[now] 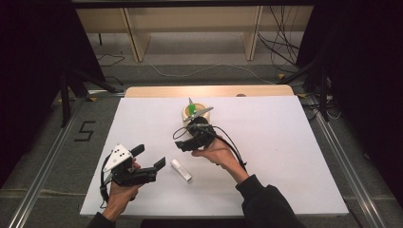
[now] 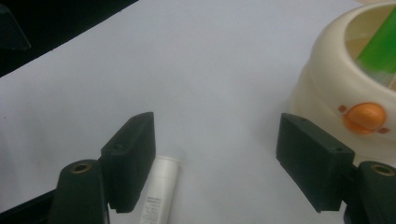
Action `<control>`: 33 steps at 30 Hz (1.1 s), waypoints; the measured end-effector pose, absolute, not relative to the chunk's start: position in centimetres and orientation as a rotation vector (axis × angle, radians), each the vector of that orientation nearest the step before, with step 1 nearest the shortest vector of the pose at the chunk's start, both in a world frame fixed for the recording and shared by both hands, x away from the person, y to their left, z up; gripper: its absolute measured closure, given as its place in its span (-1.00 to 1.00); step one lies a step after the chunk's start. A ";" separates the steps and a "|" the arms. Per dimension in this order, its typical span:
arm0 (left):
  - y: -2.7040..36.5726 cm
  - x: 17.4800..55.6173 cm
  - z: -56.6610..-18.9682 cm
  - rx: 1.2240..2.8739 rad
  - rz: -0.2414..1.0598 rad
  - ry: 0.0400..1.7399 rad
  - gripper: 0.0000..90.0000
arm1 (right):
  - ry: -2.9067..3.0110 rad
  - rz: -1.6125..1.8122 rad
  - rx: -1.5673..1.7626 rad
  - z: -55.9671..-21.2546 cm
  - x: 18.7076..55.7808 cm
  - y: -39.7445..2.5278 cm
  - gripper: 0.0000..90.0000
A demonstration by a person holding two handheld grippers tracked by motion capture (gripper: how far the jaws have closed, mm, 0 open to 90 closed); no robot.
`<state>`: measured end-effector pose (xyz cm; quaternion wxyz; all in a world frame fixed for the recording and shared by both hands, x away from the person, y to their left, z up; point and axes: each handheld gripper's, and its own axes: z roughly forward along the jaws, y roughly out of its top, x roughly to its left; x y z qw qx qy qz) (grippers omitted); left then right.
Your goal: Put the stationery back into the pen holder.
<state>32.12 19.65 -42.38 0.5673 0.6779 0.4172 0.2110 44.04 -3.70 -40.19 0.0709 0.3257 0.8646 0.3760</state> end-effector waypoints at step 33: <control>19.5 31.8 -42.1 1.598 0.459 0.957 -0.94 | 2.750 1.005 0.948 -43.4 42.1 -0.9 -0.31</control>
